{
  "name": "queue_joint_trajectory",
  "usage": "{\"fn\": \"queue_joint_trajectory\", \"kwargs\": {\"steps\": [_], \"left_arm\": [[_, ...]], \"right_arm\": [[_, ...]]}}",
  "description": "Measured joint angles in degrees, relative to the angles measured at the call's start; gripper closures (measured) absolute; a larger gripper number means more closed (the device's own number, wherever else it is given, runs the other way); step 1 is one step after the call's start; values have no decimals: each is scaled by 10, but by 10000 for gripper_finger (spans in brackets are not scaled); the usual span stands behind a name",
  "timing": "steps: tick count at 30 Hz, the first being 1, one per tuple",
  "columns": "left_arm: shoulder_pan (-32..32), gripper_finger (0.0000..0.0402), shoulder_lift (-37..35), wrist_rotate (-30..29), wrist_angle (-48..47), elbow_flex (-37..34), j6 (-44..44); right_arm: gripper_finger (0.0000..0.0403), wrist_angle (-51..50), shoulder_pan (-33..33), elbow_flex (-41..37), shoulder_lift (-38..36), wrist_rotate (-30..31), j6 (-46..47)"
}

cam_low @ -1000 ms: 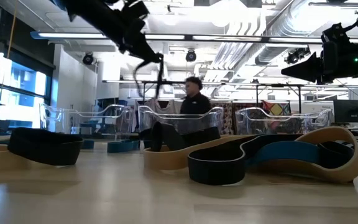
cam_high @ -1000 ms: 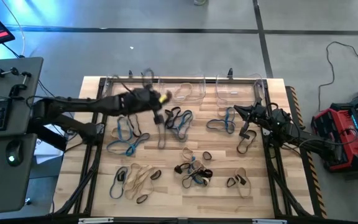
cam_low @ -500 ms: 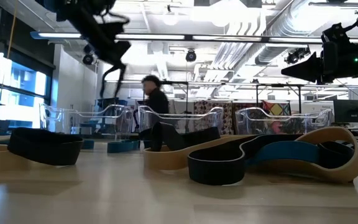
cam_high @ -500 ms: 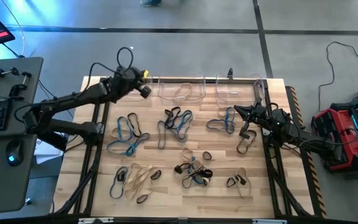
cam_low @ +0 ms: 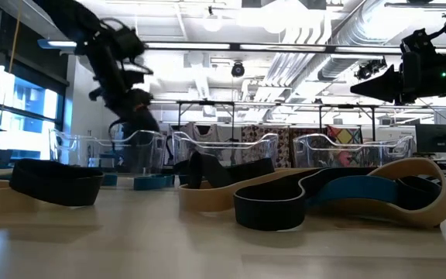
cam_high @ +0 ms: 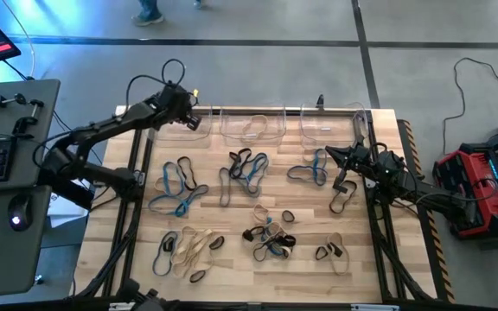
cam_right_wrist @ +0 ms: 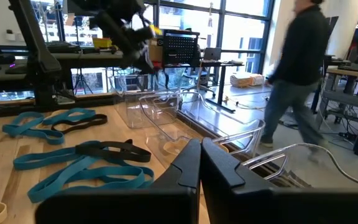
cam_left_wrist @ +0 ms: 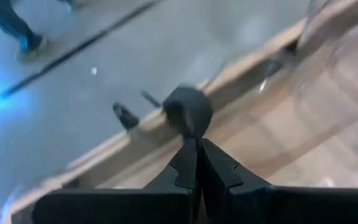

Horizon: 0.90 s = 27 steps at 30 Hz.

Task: Sort rubber bands into baskets
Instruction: Put the black rubber band into the left transparent bin

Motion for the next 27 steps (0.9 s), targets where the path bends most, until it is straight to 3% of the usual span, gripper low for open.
{"fn": "queue_joint_trajectory", "kwargs": {"steps": [4, 13, 23, 27], "left_arm": [[4, 401, 31, -7, -66, 18, 1], [-10, 401, 40, -82, -175, 51, -15], [10, 401, 47, -79, -217, 53, -25], [11, 401, 78, -36, -197, 53, -20]], "right_arm": [[403, 0, 0, 0, 0, 0, 0], [403, 0, 0, 0, 0, 0, 0], [403, 0, 0, 0, 0, 0, 0], [403, 0, 0, 0, 0, 0, 0]]}}
